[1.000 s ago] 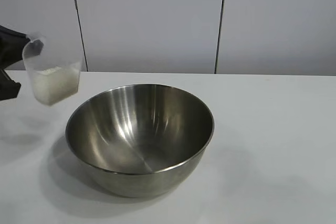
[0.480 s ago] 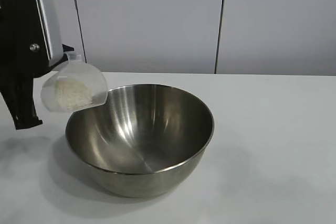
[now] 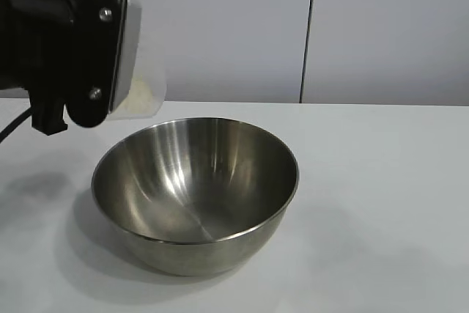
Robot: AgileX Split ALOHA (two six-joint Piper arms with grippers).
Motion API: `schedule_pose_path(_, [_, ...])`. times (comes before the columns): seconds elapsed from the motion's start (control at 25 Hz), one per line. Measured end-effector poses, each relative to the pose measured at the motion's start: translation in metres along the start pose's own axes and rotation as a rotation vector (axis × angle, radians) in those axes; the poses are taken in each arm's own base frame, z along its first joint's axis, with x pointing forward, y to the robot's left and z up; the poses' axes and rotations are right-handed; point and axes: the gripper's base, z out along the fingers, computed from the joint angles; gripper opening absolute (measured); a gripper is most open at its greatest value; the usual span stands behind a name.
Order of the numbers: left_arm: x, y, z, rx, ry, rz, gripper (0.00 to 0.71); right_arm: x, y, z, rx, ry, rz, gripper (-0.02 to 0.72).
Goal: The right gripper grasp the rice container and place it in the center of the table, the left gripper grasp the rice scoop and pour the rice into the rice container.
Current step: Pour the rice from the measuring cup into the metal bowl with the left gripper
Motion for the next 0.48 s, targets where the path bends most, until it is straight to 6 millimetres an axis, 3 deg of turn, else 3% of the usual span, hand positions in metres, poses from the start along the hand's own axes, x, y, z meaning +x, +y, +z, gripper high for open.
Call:
schedule_pose_path(0.2, [-0.016,-0.004,0.014,-0.025,-0.005,0.125,0.008,0.0,0.0,0.0,0.0,0.0,0.0,0.473])
schedule_pose_path(0.48, [-0.018,-0.005,0.018,-0.064,0.026,0.206,0.008,0.0,0.0,0.0,0.0,0.0,0.0,0.473])
